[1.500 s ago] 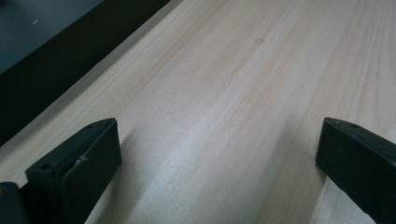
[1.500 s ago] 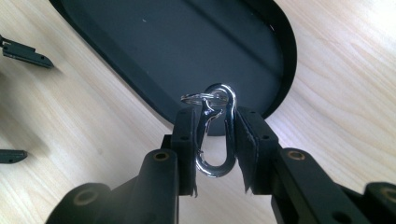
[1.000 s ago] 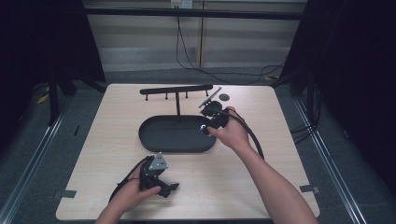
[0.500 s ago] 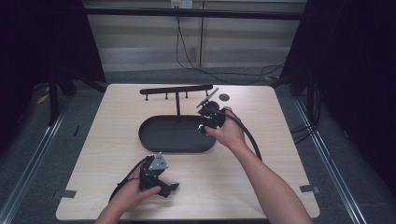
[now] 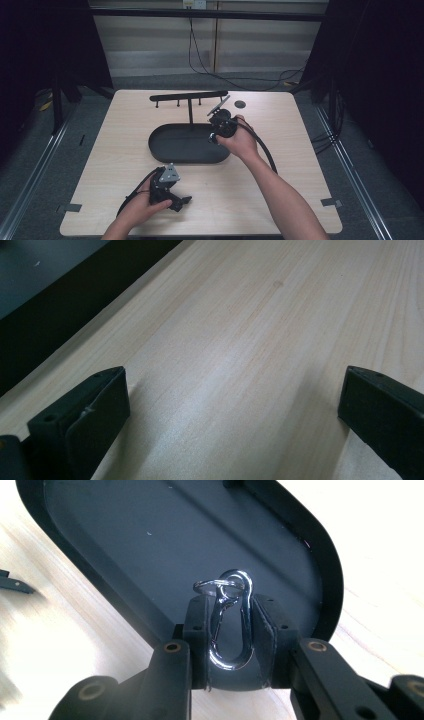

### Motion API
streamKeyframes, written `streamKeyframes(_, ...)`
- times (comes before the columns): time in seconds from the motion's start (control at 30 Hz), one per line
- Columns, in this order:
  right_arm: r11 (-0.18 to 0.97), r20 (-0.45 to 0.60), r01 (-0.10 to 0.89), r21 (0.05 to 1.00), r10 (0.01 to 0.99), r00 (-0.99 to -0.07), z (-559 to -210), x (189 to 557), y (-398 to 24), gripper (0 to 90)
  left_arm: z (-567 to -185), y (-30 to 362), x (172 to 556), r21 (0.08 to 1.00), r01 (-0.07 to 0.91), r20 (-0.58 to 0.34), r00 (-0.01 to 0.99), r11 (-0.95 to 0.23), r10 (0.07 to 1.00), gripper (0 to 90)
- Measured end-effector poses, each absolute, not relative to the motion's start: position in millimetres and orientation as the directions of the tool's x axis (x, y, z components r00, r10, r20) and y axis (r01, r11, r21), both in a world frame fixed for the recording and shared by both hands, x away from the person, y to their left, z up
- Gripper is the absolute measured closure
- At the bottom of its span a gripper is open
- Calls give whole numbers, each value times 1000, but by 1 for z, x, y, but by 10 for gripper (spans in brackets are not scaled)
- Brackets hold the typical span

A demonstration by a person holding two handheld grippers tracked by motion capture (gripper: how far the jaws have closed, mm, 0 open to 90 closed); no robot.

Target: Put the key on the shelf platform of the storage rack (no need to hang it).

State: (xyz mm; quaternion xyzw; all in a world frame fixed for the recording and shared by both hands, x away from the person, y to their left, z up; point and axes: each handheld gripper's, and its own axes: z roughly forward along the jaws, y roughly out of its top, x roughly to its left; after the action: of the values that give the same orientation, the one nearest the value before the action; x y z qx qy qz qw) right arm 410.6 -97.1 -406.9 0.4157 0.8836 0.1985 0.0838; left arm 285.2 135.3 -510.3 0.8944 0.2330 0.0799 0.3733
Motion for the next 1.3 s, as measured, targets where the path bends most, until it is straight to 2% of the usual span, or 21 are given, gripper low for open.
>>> streamKeyframes(1.3, 583, 3, 707, 400, 771, -637, -449, 426, -86, 700, -510, 135, 285, 706, 356, -30, 879, -613, 477, 0)
